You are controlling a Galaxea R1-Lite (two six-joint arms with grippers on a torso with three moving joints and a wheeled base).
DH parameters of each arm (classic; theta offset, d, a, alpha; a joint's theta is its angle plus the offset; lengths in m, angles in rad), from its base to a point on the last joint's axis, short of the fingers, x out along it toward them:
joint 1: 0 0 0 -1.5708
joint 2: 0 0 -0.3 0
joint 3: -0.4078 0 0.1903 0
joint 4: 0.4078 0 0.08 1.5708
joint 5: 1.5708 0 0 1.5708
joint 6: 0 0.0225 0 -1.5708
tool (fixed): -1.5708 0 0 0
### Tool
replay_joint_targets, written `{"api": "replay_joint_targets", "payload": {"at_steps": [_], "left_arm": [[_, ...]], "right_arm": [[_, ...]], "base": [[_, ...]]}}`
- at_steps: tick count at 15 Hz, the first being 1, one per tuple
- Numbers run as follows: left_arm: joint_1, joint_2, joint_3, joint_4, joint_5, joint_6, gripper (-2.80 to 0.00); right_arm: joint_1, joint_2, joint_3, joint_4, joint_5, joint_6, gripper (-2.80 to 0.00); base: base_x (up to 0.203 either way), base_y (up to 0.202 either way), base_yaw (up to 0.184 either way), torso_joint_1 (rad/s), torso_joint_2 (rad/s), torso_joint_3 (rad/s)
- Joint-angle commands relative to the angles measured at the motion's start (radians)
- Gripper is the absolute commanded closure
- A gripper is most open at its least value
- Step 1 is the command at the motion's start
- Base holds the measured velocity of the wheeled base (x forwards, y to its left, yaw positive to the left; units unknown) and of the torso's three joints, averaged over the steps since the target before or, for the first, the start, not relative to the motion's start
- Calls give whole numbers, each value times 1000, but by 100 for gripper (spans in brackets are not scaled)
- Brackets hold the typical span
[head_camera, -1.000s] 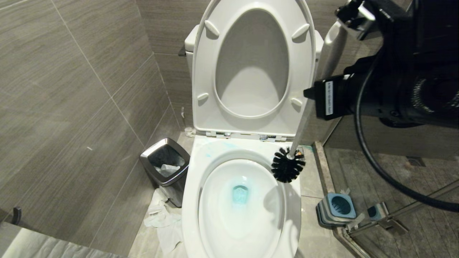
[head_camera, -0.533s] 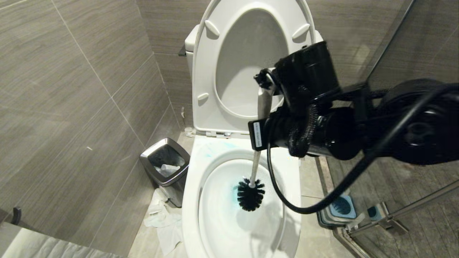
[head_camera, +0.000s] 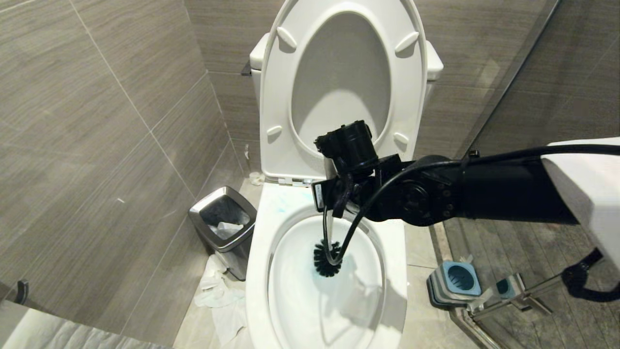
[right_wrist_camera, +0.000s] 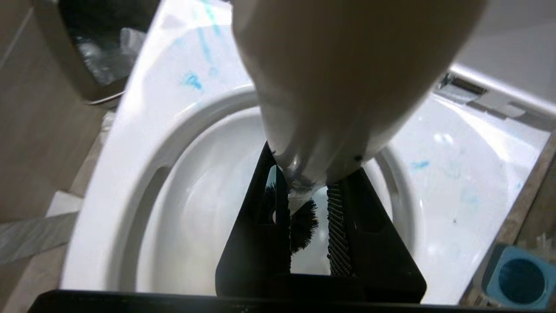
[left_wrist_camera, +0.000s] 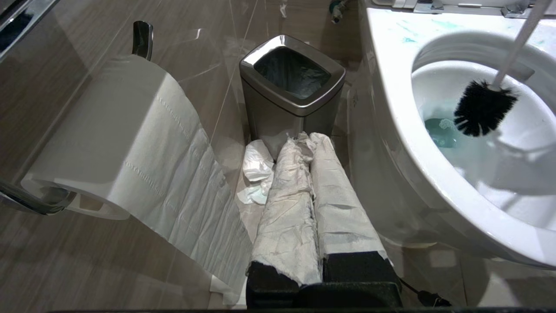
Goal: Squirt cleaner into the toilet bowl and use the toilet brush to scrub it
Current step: Scrub the toilet bowl
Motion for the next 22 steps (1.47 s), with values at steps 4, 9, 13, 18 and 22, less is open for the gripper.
{"api": "replay_joint_targets", "payload": {"at_steps": [4,9,13,18,22], "left_arm": [[0,-1,8,-1,0,-1,0],[0,-1,8,-1,0,-1,0],[0,1,8,-1,0,1,0],[0,-1,8,-1,0,0,0],[0,-1,8,-1,0,-1,0]], "right_arm": [[-22,171,-26,-66,-2,-14,0],[-39,283,-44,-115,-17,-15,0],[-25,146,-58,-101,-26,-19,0],[-14,-77,-58,-22,-27,-25,0],[-14,-35,-61,-29,-24,-39,0]], "base": [[0,0,0,0,0,0],[0,0,0,0,0,0],[0,0,0,0,0,0],[0,0,0,0,0,0],[0,0,0,0,0,0]]}}
